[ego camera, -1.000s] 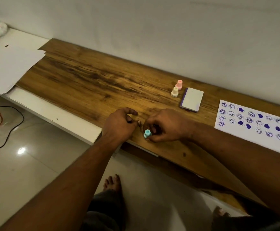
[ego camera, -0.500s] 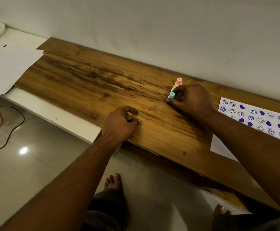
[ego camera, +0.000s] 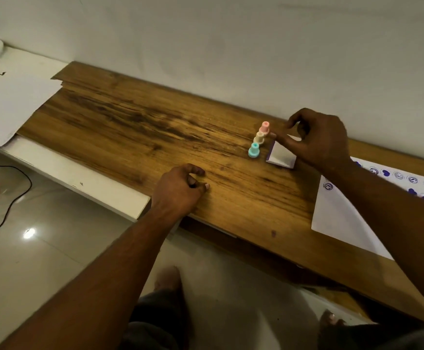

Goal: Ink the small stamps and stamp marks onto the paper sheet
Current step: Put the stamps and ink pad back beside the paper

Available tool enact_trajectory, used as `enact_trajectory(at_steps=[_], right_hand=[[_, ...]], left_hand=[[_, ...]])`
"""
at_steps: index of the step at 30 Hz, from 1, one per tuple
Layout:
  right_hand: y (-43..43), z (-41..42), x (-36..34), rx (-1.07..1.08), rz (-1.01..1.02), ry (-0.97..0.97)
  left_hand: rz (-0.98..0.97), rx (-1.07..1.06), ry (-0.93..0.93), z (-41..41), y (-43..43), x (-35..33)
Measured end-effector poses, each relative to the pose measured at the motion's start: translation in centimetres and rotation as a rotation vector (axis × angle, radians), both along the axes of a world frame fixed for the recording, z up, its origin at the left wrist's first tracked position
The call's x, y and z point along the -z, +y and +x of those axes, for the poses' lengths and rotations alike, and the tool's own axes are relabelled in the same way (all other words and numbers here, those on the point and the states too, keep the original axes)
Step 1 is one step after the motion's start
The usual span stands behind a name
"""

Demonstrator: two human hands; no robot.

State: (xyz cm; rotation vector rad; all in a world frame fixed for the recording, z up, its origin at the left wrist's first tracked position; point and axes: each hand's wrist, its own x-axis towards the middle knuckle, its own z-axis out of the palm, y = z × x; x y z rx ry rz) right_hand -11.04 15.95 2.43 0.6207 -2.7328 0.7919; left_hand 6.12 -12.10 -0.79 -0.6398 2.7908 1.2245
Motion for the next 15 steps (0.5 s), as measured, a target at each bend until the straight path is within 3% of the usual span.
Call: enact_trajectory(at_steps=[6, 15], right_hand=[[2.1, -0.7, 1.3, -0.155, 0.357, -0.251], [1.9, -0.2, 1.4, -0.147, 0.335, -0.301]], left_hand=[[-0.019, -0.008, -0.015, -0.3, 0.4, 0.0], [-0.064, 0.05, -0.031, -1.2, 2.5, -0.6]])
